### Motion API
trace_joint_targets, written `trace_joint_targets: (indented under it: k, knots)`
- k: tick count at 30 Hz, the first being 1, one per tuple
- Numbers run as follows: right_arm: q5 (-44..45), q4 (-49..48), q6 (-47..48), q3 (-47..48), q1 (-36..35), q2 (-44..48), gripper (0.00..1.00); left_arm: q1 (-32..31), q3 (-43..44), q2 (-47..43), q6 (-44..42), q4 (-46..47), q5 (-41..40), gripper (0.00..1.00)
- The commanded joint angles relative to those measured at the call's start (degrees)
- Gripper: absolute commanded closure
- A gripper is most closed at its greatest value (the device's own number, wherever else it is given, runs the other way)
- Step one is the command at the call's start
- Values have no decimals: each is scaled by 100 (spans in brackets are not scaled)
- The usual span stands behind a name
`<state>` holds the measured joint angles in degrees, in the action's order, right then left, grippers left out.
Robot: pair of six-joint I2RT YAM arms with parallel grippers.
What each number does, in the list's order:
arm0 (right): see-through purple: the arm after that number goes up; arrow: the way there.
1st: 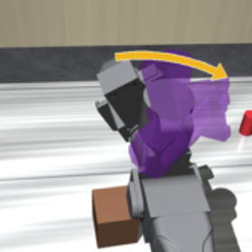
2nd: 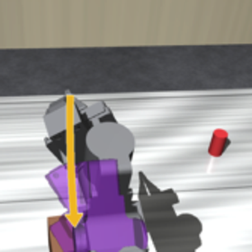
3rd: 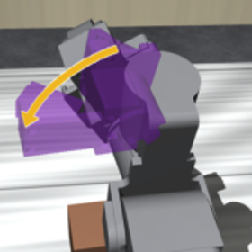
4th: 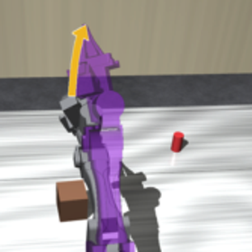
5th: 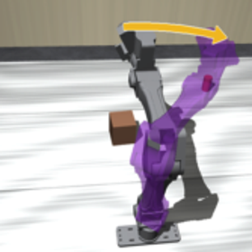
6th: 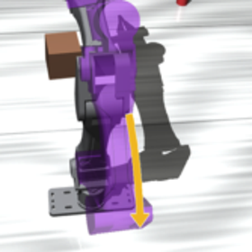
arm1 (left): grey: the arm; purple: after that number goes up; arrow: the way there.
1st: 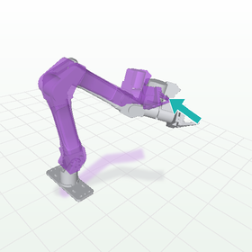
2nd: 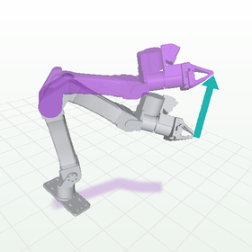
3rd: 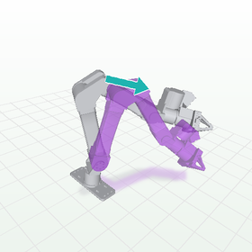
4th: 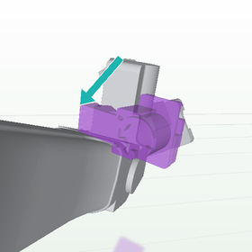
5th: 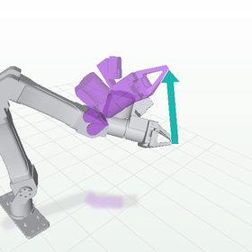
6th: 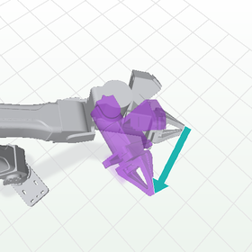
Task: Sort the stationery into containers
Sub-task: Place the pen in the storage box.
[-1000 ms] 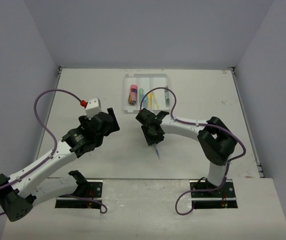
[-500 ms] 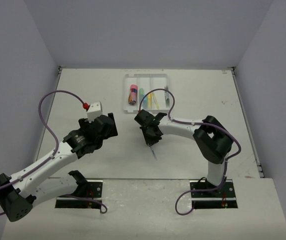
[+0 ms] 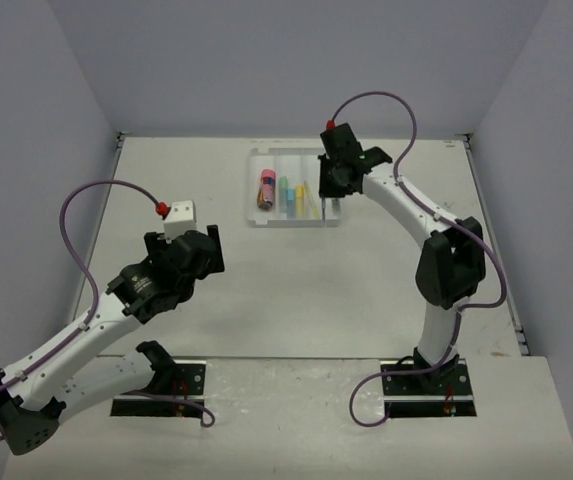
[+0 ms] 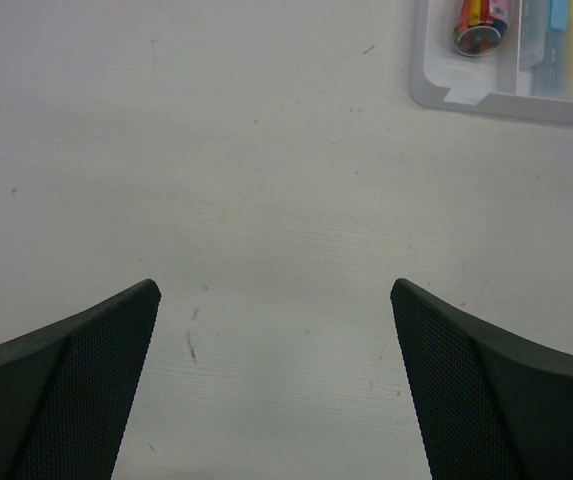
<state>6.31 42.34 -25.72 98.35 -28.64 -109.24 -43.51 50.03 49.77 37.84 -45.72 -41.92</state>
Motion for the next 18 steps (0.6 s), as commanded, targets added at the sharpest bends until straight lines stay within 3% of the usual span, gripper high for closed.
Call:
trace_joint_targets:
  k: [1, 6, 10, 12, 14, 18]
  knots:
    - [186, 912, 457, 1801, 348, -1338, 100, 18, 6, -25, -201, -68, -306, 0]
    - [29, 1535, 880, 3815, 548, -2464, 98, 19, -10, -36, -148, -92, -352, 0]
    - [22, 1531, 955, 4095, 656, -2767, 89, 26, -24, -87, -128, -86, -364, 0]
    - [45, 1492, 960, 4087, 684, -2815, 72, 23, -28, -94, -132, -81, -356, 0]
    - [28, 1479, 986, 4141, 690, -2859, 63, 26, -28, -84, -152, -67, -333, 0]
    - [10, 1479, 1016, 4219, 684, -2747, 56, 26, -28, -33, -189, -42, -301, 0]
